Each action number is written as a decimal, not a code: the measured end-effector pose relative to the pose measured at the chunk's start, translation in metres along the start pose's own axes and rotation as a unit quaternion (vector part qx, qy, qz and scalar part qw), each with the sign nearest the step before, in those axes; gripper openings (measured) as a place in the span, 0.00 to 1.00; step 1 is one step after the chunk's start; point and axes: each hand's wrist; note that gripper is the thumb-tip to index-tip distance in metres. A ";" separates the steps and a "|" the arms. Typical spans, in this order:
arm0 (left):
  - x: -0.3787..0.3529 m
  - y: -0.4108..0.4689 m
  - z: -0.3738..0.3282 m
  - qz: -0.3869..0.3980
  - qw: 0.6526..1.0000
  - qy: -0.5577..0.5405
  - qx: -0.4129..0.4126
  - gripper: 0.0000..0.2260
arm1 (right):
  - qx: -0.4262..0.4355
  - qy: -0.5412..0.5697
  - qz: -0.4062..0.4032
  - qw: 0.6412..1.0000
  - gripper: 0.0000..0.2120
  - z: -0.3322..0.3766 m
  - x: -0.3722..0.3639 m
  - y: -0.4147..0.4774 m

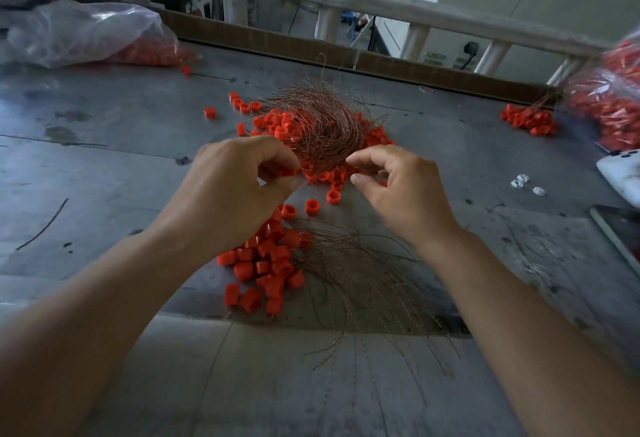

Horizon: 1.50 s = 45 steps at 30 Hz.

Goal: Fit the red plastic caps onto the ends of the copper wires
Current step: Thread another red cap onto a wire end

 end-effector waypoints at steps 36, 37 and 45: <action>0.001 -0.002 -0.002 0.009 1.000 -0.004 -0.019 0.11 | 0.084 0.038 0.031 0.995 0.05 0.011 -0.006 -0.003; 0.002 -0.002 -0.002 0.012 1.000 -0.007 -0.017 0.11 | 0.081 0.055 0.021 0.995 0.06 0.011 -0.006 -0.002; 0.002 -0.003 -0.004 0.011 0.999 -0.038 -0.033 0.15 | 0.140 0.089 -0.032 0.986 0.04 0.014 -0.002 -0.003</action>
Point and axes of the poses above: each hand's wrist, its own y-axis towards the middle knuckle, its own x-axis out of the back of the hand, z = x × y, and after that the axes turned 4 degrees about -x, right-handed
